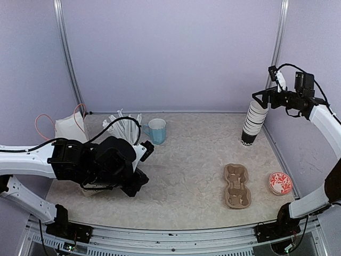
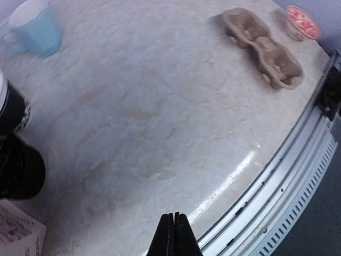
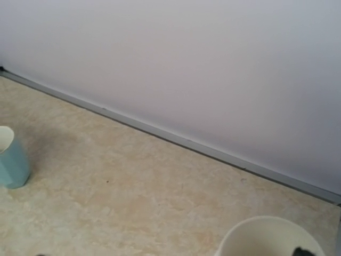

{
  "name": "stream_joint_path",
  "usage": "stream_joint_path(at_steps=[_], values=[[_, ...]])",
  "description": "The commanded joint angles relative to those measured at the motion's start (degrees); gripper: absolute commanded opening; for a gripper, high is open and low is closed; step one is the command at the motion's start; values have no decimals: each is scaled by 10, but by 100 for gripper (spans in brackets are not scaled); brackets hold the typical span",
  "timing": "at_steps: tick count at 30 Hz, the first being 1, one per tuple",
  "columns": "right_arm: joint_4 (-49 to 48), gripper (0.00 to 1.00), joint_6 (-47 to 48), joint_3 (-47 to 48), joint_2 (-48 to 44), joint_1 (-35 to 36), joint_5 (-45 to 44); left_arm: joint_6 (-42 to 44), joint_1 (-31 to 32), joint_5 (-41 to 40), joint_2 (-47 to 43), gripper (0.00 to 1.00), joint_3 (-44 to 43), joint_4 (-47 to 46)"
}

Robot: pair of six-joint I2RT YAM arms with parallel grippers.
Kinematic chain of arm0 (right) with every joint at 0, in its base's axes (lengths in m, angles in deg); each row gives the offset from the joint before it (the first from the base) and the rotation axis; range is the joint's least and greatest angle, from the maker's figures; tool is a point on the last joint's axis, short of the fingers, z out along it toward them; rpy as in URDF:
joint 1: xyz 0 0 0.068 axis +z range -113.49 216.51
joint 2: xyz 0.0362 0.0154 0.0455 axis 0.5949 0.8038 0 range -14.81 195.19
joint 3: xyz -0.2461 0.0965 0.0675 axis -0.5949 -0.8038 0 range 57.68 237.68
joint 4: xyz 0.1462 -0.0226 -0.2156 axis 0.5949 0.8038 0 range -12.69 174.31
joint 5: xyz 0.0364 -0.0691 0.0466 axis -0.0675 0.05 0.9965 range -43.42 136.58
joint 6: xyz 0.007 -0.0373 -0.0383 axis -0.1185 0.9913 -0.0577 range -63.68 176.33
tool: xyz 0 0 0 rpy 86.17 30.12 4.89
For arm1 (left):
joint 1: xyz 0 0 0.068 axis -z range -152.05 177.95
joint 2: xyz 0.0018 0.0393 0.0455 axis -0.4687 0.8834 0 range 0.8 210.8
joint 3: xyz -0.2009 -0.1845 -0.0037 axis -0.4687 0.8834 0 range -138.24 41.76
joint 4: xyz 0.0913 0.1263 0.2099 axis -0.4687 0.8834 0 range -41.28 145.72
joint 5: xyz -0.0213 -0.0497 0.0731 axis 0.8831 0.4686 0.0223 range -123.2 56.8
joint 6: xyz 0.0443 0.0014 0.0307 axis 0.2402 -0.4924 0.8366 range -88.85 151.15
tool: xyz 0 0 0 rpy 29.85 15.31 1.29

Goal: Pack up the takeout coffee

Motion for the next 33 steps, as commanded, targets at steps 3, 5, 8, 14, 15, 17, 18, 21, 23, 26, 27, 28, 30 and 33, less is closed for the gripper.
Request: stream_joint_path(at_steps=[3,5,8,14,15,17,18,21,23,26,27,28,30,33], values=[[-9,98,0,1,19,9,31,-392,8,-201,-34,0,43,204],[-8,98,0,1,23,9,34,-482,7,-239,-46,0,61,242],[-7,98,-1,2,27,9,36,-591,-6,-279,-63,0,78,310],[-7,98,-6,7,34,9,43,-538,-138,-310,-56,0,92,262],[-7,98,-7,7,35,10,43,-525,-147,-325,-51,0,92,247],[-6,98,-7,7,35,10,41,-514,-171,-357,-35,0,90,234],[-6,98,-5,6,34,10,40,-508,-183,-372,-28,0,88,229],[-4,98,-2,3,30,9,32,-483,-215,-403,1,0,82,213],[-4,98,-1,1,30,9,30,-451,-230,-416,16,0,78,188],[-8,98,-3,-3,33,9,32,-407,-247,-450,37,0,69,157],[-9,98,-4,-3,34,9,33,-388,-257,-456,44,0,66,142],[-10,98,-6,-2,35,10,34,-368,-268,-461,49,0,62,124],[-11,98,-9,-2,37,10,36,-327,-289,-461,57,0,56,85],[-8,98,-8,-1,36,10,37,-292,-315,-459,66,0,45,49]])
